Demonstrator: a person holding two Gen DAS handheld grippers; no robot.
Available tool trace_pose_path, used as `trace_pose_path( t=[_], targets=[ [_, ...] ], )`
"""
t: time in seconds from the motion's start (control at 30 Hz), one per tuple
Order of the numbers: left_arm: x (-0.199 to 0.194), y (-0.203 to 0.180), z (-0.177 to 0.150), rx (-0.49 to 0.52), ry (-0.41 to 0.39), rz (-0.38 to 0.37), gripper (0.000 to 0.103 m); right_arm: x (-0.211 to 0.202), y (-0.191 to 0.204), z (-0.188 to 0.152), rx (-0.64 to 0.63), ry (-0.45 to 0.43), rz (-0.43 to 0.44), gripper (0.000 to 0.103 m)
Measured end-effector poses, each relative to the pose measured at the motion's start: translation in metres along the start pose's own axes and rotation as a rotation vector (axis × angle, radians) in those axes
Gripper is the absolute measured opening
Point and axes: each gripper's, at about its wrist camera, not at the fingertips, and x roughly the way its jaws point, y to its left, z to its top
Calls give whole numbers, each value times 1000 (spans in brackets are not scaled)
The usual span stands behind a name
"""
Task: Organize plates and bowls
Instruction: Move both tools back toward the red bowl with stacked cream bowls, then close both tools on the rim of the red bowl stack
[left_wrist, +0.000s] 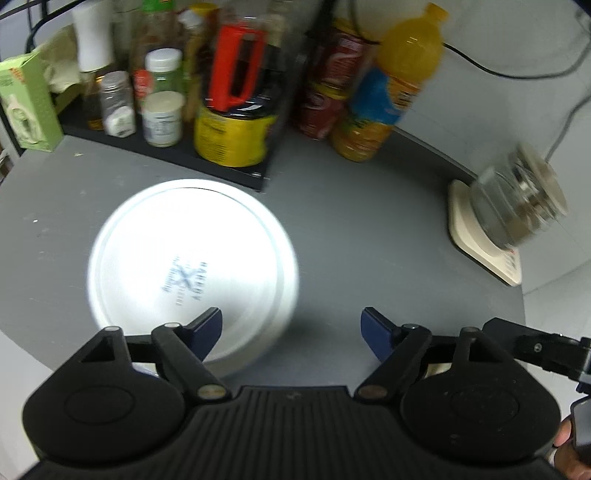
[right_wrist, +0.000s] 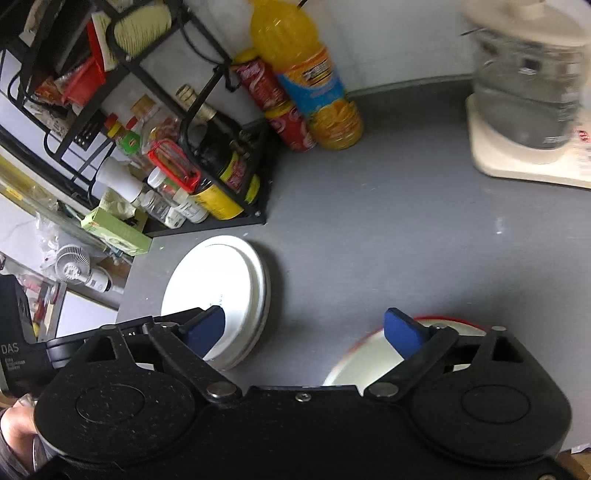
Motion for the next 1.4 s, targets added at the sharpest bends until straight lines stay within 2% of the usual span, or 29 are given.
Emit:
trace_pose_path(
  t=[0.3, 0.57, 0.8, 1.2, 1.37, 1.4],
  targets=[
    [2, -50, -27, 66, 22, -47, 81, -41, -42, -24, 42, -53, -47, 96],
    [18, -81, -51, 105, 55, -87, 81, -59, -75, -49, 77, -61, -89, 96],
    [30, -89, -68, 121, 88, -73, 81, -62, -94, -64, 100, -34, -110, 96],
    [47, -86, -85, 114, 124, -54, 80, -46, -101, -76, 95, 14, -120, 95],
    [53, -82, -89, 95, 135, -59, 76, -36, -104, -77, 98, 37, -120, 85],
    [53, -81, -90, 91, 137, -60, 73, -34, -104, -78, 100, 41, -122, 84]
  ],
)
